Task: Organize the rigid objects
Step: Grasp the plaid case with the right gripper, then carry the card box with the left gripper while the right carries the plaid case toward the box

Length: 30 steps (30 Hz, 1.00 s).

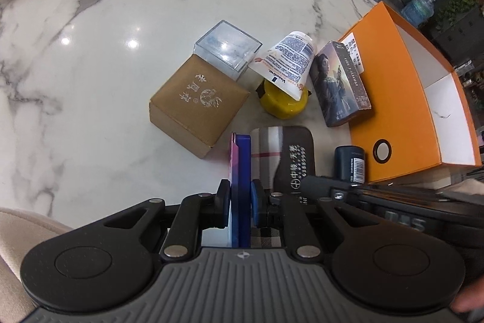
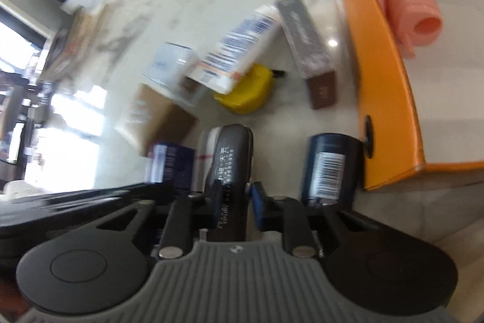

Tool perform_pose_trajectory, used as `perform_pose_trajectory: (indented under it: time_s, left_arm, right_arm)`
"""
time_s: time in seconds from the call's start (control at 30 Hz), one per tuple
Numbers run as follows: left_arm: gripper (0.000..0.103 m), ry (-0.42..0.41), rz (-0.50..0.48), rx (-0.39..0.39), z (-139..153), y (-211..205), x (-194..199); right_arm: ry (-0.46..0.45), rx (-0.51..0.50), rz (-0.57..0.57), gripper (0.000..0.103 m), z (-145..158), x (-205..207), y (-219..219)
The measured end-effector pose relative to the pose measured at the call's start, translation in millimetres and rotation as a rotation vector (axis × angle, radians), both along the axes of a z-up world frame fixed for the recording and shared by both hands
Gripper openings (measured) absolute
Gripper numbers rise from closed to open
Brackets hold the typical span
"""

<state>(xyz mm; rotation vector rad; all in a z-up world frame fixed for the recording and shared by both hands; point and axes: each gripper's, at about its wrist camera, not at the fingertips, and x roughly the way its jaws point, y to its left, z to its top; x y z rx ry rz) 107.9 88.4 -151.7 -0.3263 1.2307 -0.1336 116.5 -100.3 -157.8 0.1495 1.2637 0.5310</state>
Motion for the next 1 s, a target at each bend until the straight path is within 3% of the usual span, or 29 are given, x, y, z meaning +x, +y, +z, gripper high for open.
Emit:
perform_pose_trajectory:
  time_s: [0.1,0.2,0.33,0.53,0.67,0.87,1.0]
  left_arm:
    - [0.015,-0.001,0.005,0.006,0,0,-1]
    - [0.015,0.0,0.024,-0.015,-1,3,-3]
    - [0.015,-0.004,0.033,-0.018,-2,5,-4]
    - [0.015,-0.002,0.064,-0.038,-4,11,-2]
    - [0.014,-0.029,0.071,-0.026,-1,9,-7]
    - [0.015,-0.15,0.075,-0.07,36,0,-21]
    - [0.015,-0.222,0.065,-0.111,71,-13,-20]
  right_arm:
    - [-0.044,0.028,0.044,0.013,14,-4,8]
    - [-0.031,0.06,0.049,0.018,13,-5,15]
    - [-0.024,0.0,0.013,0.022,3,2,20]
    - [0.014,0.072,-0.028,0.021,-5,7,17]
    - [-0.003,0.064,-0.012,0.016,0,1,14]
    - [-0.164,0.045,0.046,0.016,42,-17,1]
    - [-0.237,0.079,0.014,0.016,71,-21,-26]
